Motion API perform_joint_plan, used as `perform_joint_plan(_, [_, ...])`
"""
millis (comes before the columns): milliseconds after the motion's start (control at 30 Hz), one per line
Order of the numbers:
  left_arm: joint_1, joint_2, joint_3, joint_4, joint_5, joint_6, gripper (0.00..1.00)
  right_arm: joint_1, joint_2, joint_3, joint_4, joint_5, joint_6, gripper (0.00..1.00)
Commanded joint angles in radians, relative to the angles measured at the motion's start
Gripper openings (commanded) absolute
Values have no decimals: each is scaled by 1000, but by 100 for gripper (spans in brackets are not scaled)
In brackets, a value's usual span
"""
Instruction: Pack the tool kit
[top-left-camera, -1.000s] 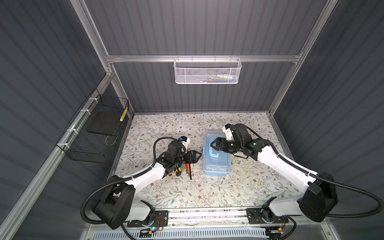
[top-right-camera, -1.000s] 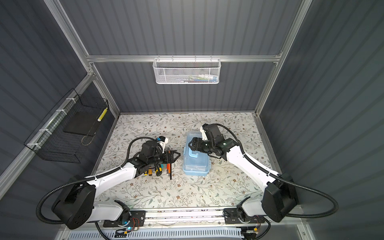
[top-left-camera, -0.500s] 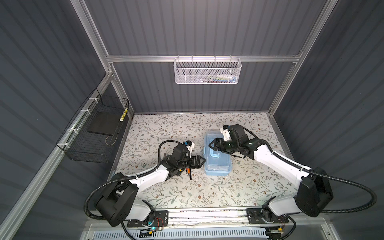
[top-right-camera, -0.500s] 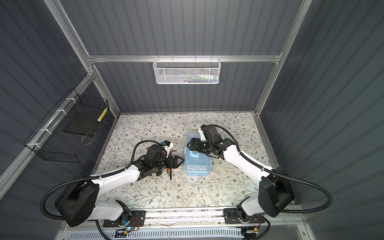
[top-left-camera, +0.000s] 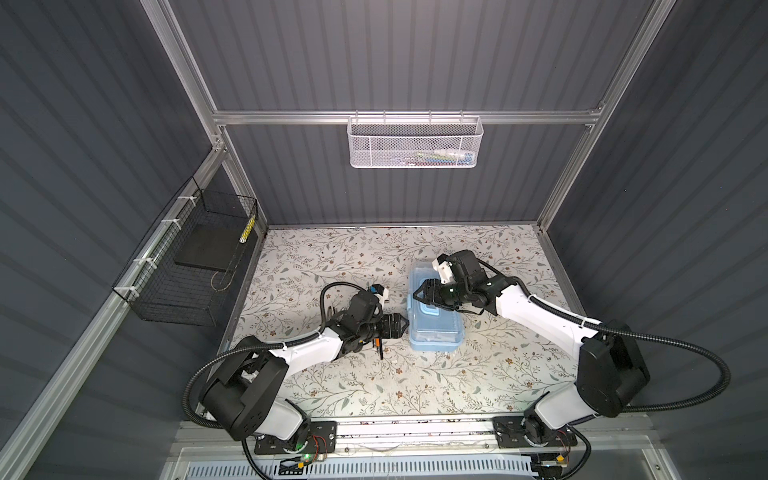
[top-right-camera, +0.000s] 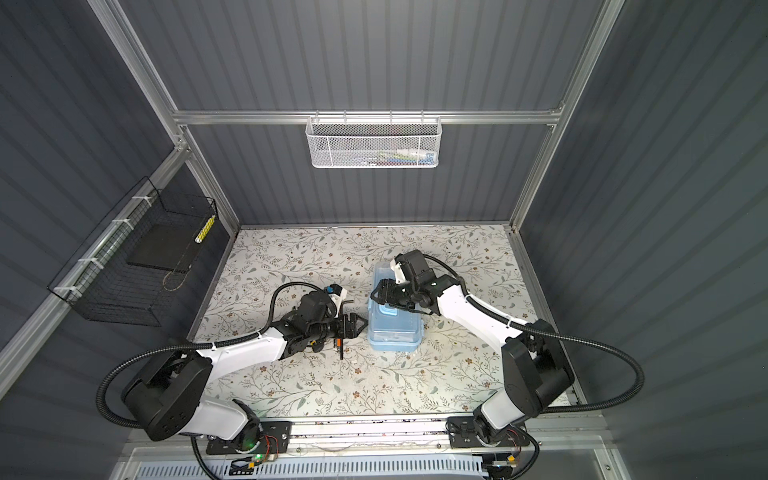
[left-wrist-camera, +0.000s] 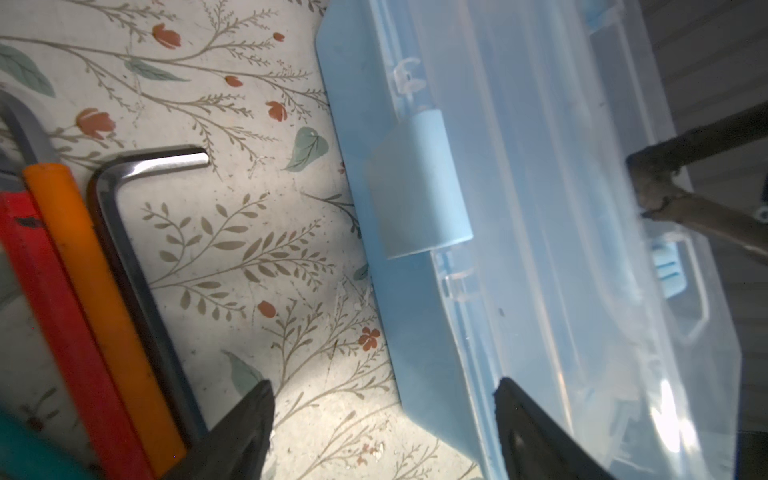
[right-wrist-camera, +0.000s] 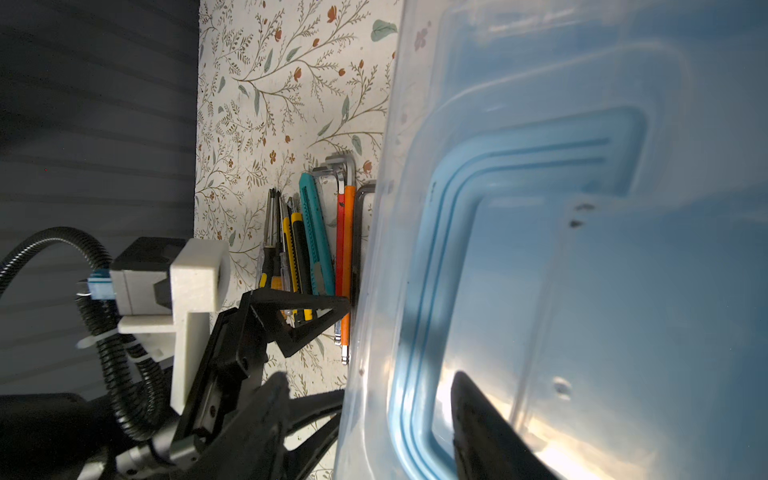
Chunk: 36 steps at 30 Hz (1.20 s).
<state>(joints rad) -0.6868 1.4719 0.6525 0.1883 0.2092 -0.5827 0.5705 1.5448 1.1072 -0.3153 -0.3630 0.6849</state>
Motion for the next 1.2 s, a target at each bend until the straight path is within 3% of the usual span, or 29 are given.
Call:
perform_joint_plan(0, [-5, 22, 46, 32, -7, 33, 84, 3, 28, 36, -55, -11, 5, 63])
perform_joint_plan(300, [-5, 56, 74, 31, -16, 49, 85, -28, 53, 4, 42, -194, 49, 66])
perform_joint_plan(567, [-5, 68, 78, 31, -37, 65, 86, -79, 51, -86, 260, -403, 125, 66])
perform_joint_plan(1033, [20, 34, 39, 26, -33, 60, 87, -133, 90, -108, 363, -450, 88, 57])
perform_joint_plan(1167, [50, 11, 30, 28, -13, 66, 87, -143, 106, -124, 419, -470, 99, 44])
